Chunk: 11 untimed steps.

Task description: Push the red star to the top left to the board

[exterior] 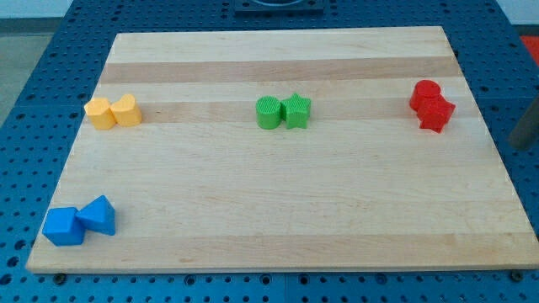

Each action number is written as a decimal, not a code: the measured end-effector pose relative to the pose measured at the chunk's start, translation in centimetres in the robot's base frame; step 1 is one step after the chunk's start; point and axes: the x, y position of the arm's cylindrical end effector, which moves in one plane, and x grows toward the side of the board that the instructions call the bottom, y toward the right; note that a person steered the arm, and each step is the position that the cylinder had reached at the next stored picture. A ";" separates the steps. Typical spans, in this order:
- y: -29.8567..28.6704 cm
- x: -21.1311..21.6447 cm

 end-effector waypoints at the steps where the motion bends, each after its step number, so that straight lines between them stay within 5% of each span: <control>1: -1.3 -0.8; 3: -3.3 -7.0; 8: -18.8 -6.4; 11: -17.5 -9.1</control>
